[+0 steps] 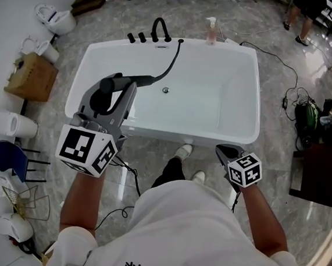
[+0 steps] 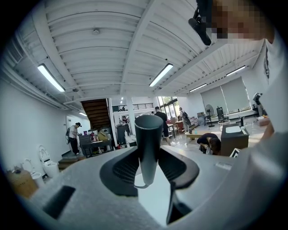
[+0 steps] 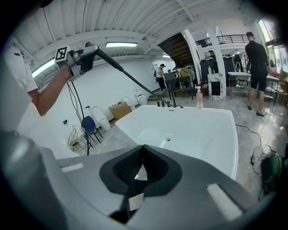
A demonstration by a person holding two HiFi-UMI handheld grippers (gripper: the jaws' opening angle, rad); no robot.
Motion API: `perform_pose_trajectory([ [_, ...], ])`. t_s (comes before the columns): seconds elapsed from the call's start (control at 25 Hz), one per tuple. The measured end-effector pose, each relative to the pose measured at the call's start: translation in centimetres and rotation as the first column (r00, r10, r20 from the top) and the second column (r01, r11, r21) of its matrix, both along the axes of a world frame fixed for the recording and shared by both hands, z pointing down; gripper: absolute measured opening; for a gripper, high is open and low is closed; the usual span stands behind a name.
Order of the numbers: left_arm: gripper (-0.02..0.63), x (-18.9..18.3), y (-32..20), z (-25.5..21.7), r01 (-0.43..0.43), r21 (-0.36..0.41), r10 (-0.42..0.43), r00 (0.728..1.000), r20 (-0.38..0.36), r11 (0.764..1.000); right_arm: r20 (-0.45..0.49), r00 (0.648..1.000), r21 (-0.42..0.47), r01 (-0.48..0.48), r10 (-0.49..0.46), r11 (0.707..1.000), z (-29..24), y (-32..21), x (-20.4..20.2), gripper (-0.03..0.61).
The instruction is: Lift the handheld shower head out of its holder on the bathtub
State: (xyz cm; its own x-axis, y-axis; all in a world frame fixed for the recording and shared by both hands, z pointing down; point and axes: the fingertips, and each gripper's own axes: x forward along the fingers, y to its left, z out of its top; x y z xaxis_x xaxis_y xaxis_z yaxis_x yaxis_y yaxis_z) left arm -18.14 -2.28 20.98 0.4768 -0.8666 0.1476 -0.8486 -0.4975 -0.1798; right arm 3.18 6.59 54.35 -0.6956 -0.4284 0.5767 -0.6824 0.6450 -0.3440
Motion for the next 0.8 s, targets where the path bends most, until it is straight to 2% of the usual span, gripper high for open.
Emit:
perform_pose_trajectory([
  [0.8,0.14,0.39,-0.07,0.21,-0.007,-0.017,0.007,1.0,0.005,1.0,-0.007,1.0,0.008,0.003,-0.003,1.0,-0.3,0.46,0.11,0.012],
])
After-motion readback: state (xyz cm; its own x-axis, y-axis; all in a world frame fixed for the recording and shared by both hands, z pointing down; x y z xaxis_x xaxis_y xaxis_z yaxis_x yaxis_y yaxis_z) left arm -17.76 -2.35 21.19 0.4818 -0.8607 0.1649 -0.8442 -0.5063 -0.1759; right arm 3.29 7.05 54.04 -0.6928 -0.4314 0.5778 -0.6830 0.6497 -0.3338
